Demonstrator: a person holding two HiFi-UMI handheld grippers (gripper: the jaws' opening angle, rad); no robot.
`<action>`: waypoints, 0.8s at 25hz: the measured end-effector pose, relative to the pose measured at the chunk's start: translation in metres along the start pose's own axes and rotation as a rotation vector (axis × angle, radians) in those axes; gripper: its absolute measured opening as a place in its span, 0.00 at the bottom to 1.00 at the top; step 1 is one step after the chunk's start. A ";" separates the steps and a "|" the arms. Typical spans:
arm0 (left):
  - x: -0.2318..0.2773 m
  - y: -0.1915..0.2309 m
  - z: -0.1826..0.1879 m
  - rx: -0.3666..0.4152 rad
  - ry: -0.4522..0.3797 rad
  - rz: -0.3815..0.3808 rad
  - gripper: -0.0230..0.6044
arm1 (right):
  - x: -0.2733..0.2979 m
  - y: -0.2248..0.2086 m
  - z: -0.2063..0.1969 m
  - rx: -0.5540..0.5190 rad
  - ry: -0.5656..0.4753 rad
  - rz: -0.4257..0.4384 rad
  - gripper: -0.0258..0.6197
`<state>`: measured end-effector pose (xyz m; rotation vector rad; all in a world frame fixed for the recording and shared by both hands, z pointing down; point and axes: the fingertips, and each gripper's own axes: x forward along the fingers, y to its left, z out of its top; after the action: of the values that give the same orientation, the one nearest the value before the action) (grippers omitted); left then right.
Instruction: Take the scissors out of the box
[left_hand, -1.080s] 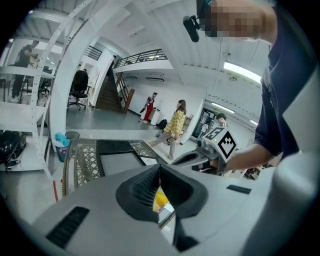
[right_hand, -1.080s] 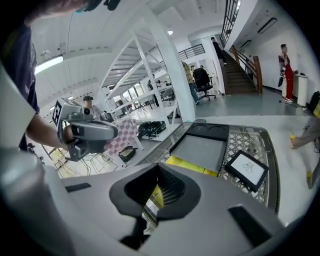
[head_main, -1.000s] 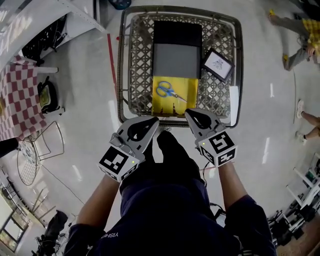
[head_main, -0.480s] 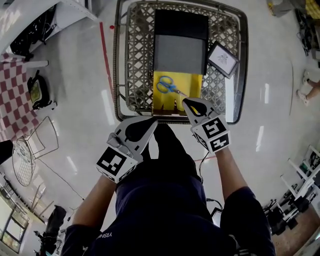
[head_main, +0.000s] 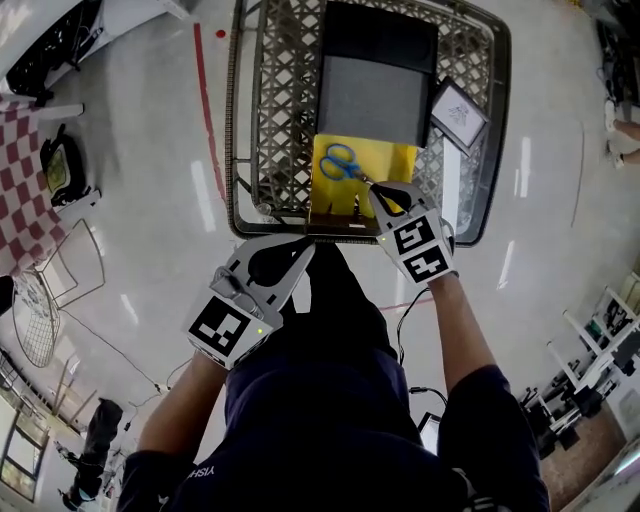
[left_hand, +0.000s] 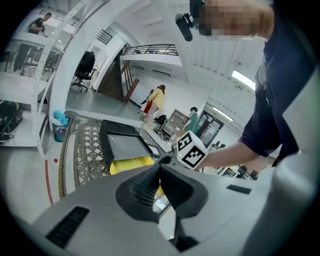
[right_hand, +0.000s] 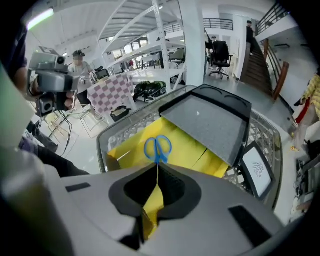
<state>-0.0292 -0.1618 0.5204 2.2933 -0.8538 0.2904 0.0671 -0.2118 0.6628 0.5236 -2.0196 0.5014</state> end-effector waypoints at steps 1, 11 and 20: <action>0.000 0.002 0.000 -0.005 -0.001 -0.002 0.08 | 0.004 -0.001 -0.002 -0.012 0.024 -0.002 0.07; 0.000 0.016 0.000 -0.044 -0.018 -0.014 0.08 | 0.029 -0.003 -0.016 -0.139 0.204 -0.020 0.18; 0.004 0.019 0.002 -0.054 -0.032 -0.033 0.08 | 0.049 -0.009 -0.030 -0.184 0.339 -0.020 0.22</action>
<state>-0.0387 -0.1758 0.5302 2.2645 -0.8296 0.2140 0.0712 -0.2105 0.7205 0.3221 -1.7129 0.3601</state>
